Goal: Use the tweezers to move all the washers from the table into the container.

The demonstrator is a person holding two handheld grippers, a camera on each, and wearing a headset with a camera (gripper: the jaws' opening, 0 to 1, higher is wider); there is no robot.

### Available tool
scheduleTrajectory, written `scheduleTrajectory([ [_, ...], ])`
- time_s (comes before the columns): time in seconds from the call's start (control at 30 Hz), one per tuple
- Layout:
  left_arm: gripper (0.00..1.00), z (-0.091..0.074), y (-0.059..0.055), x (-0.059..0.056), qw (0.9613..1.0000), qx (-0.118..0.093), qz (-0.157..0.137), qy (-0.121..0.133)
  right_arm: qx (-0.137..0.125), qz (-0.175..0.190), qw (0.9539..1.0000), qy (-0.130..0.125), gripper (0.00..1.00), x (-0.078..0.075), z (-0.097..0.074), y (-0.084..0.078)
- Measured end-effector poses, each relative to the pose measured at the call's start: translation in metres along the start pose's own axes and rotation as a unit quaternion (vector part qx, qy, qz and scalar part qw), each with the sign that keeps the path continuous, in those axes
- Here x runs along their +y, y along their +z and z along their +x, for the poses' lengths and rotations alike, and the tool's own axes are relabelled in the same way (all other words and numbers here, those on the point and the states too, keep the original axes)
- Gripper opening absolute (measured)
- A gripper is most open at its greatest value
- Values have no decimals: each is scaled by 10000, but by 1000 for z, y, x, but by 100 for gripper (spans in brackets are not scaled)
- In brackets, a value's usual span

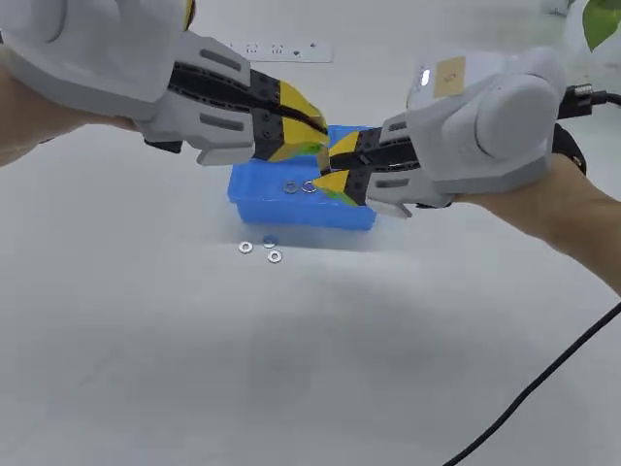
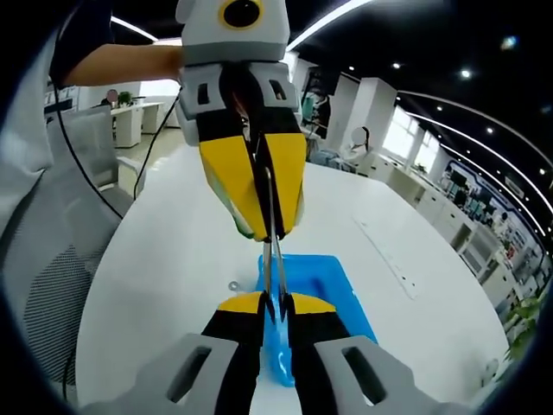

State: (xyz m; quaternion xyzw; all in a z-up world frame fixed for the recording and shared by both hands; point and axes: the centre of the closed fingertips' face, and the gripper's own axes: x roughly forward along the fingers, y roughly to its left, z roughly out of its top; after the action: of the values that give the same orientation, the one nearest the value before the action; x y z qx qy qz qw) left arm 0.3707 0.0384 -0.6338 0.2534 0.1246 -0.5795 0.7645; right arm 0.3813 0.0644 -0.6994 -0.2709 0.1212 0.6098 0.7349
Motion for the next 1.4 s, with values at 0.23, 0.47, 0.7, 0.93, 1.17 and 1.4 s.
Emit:
scheduleTrajectory([
  [0.23,6,-9,-6,-14,9998,-27,-169,65,-11,23,9999,109,11,21,2,5],
  [0.47,6,-18,-14,-33,9990,-51,-450,52,8,131,9997,218,11,39,9,3],
  [0.7,6,-21,-17,-52,9987,11,-519,18,14,221,9990,386,11,58,19,4],
  [0.93,6,-23,-28,-55,9979,24,-642,36,33,287,9985,474,11,64,29,-1],
  [1.17,6,-15,-41,-62,9966,159,-802,-62,147,235,9979,580,11,69,41,-15],
  [1.4,6,-12,-53,-56,9958,129,-900,-60,198,268,9975,623,11,66,50,-24],
])
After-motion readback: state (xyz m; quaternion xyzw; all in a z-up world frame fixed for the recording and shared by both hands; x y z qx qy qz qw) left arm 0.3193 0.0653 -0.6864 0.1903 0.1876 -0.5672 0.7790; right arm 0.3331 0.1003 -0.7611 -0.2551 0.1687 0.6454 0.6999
